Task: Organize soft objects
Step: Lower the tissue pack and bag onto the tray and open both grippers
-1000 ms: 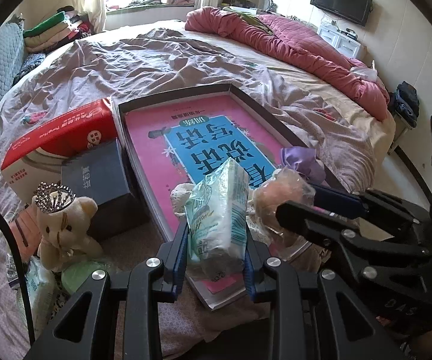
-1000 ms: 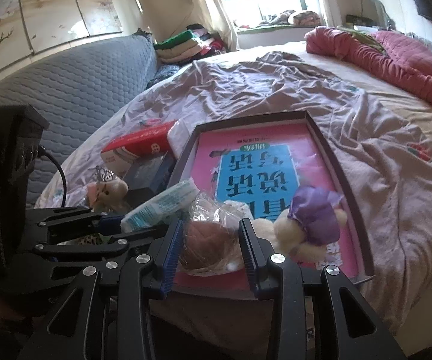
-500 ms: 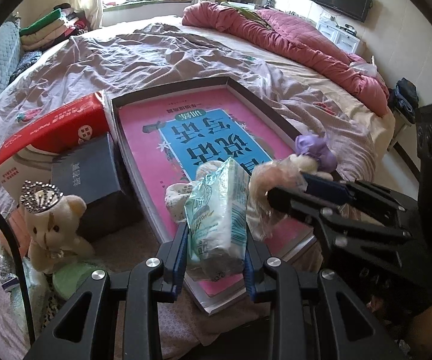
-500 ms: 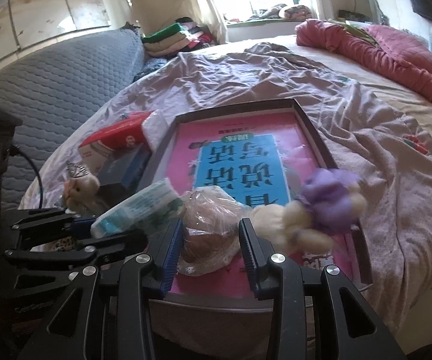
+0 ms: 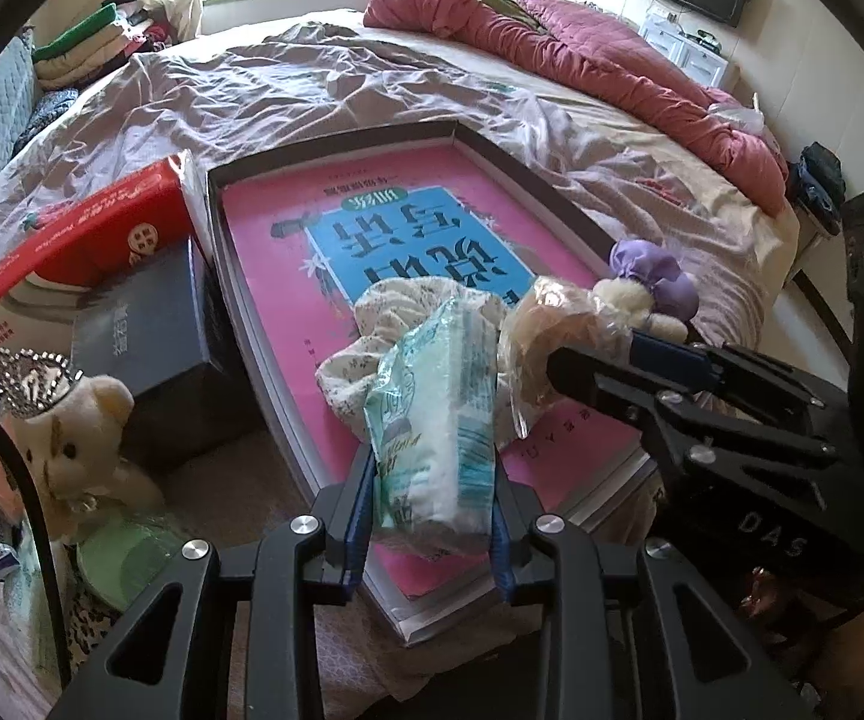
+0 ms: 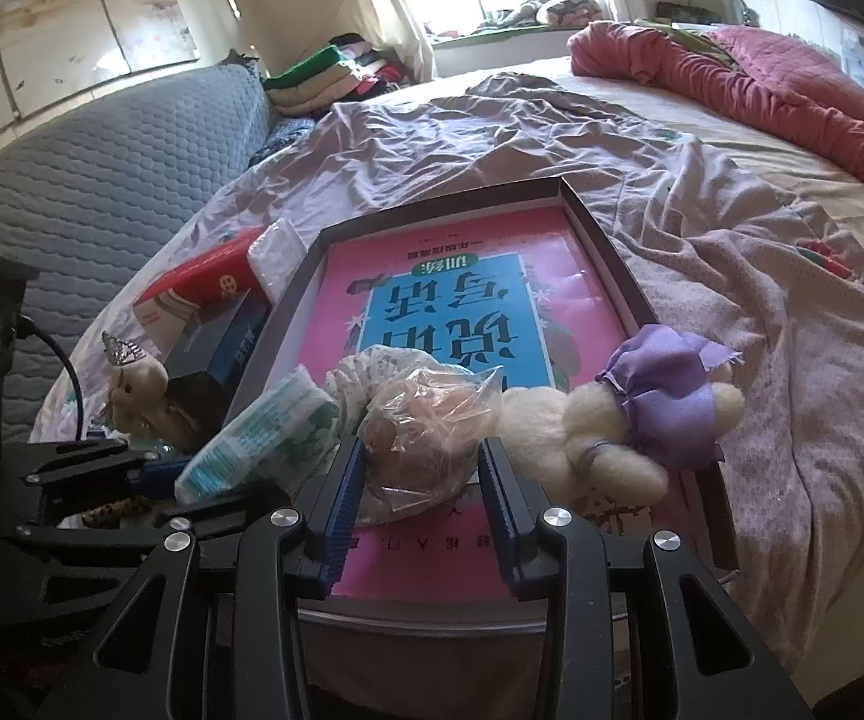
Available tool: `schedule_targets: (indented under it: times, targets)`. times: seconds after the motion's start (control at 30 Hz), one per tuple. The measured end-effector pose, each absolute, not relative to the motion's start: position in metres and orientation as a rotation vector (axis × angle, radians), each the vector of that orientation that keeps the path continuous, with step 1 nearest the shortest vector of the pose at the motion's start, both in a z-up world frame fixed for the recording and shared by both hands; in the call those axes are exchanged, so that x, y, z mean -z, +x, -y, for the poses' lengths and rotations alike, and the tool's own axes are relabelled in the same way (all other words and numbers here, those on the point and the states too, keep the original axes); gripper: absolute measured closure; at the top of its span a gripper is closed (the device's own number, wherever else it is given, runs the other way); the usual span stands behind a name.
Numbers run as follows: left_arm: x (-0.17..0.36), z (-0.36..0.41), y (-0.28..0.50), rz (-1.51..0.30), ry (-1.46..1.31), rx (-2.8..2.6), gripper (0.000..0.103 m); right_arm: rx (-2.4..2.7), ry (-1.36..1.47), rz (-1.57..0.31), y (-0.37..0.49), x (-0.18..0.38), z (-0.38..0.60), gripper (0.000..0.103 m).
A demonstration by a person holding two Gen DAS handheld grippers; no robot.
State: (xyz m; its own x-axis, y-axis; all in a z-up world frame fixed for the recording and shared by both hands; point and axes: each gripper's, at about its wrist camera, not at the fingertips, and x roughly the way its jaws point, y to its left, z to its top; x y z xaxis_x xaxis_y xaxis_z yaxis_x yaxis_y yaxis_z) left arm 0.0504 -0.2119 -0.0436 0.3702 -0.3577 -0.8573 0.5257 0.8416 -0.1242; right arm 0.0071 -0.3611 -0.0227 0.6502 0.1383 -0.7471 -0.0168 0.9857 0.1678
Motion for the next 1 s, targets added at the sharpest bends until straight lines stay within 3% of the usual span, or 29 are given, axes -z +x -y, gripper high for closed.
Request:
schedule_targets:
  times: [0.37, 0.63, 1.0]
  targets:
    - [0.0472, 0.2110, 0.0517, -1.078, 0.160, 0.582, 0.069, -0.083, 0.158, -0.862, 0.0033, 0.0203, 0.3619, 0.060]
    - [0.0464, 0.2105, 0.0490, -1.077, 0.168, 0.581, 0.057, -0.077, 0.156, -0.862, 0.0010, 0.0180, 0.3611, 0.060]
    - [0.0404, 0.2082, 0.0436, -1.063, 0.172, 0.584, 0.053, -0.070, 0.154, -0.859, -0.0005, 0.0134, 0.3611, 0.057]
